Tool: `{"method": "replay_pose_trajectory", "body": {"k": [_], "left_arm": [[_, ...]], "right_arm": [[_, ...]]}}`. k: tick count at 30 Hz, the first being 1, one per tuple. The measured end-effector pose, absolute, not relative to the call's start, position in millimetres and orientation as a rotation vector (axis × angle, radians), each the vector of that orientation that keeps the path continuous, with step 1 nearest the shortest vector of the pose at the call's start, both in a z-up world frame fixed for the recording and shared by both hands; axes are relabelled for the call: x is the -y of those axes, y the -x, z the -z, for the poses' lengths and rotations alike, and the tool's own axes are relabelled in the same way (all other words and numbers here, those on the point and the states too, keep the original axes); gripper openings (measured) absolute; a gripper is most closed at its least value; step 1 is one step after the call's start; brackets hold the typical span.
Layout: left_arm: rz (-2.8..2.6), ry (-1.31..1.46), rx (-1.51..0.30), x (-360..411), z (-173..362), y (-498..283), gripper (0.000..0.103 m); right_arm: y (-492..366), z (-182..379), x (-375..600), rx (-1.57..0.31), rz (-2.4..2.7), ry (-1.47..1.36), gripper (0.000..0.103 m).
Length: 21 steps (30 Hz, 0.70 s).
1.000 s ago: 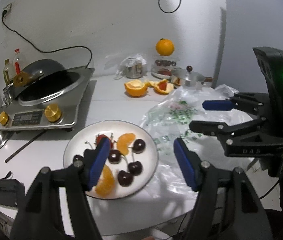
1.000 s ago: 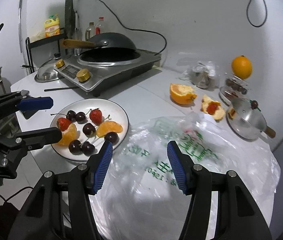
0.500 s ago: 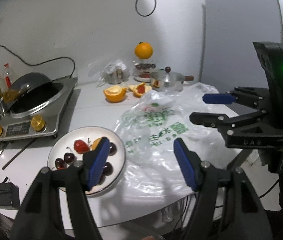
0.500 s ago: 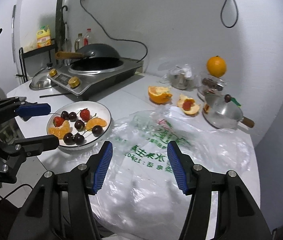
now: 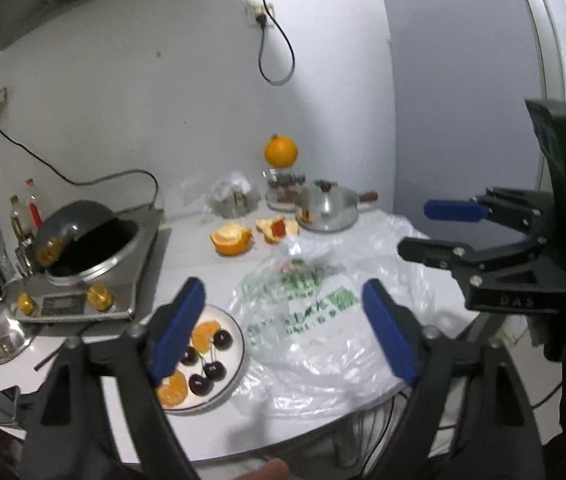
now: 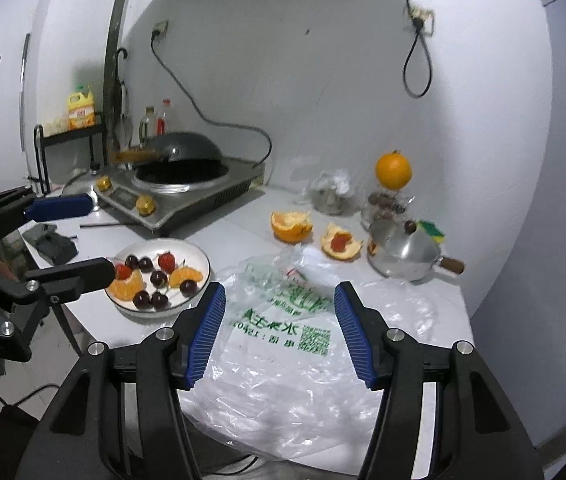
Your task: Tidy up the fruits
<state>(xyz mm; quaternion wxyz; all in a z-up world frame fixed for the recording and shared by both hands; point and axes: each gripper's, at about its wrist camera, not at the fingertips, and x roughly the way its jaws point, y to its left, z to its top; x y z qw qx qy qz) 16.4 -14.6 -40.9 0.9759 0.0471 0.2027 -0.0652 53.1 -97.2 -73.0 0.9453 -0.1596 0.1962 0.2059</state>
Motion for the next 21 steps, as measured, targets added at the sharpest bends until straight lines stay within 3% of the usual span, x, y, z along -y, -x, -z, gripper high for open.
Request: {"method": "replay_pose_trajectory", "body": {"k": [11, 13, 21], "left_arm": [[0.099, -0.083, -0.281, 19, -12, 23, 0.086], [0.068, -0.067, -0.267, 17, -22, 29, 0.086], [0.015, -0.061, -0.209, 14, -56, 46, 0.086]], "right_arm": [[-13, 20, 110, -0.267, -0.377, 0.271, 0.060], [-7, 10, 110, -0.237, -0.355, 0.265, 0.065], [11, -16, 108, -0.154, -0.330, 0.253, 0.067]]}}
